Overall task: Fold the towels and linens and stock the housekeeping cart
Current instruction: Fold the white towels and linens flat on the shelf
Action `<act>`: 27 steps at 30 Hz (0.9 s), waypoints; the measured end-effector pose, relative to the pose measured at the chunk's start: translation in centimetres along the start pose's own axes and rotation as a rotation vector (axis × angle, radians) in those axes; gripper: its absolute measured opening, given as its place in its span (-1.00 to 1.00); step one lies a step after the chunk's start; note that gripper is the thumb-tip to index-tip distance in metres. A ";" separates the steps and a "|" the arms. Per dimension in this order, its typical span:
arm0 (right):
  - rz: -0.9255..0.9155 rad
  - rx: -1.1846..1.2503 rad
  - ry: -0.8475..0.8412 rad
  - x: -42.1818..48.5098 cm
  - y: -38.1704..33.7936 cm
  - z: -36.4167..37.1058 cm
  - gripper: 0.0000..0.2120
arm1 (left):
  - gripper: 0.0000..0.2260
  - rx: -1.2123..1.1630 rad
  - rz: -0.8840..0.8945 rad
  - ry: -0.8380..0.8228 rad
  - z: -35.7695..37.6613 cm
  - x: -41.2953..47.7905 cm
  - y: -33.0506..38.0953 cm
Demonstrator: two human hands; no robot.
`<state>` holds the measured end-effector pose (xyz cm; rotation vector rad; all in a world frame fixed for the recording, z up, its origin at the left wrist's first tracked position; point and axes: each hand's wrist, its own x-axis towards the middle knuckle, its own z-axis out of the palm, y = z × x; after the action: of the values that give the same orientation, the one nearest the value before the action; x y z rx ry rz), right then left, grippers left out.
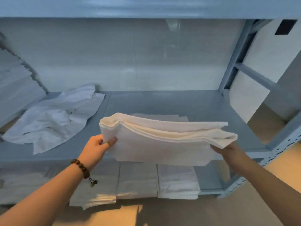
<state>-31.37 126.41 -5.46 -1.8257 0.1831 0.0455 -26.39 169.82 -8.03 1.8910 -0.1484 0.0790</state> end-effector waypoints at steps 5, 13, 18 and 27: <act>-0.001 0.209 0.130 6.2 -0.7 1.4 -0.89 | -0.67 -0.034 -0.074 0.201 1.7 5.9 0.2; 0.061 0.073 0.178 20.8 3.7 3.0 -0.73 | -0.65 0.050 -0.238 0.271 6.1 18.5 -4.3; 0.118 -0.125 0.256 27.0 8.8 5.2 -0.86 | -0.67 0.155 -0.370 0.211 8.9 23.0 -10.6; 0.143 -0.320 0.335 28.7 13.3 6.2 -0.77 | -0.61 0.379 -0.412 0.113 10.1 25.4 -14.3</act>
<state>-4.66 126.16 -23.46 -2.1283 0.5706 -0.1396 0.58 163.12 -21.39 2.2503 0.3568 -0.0727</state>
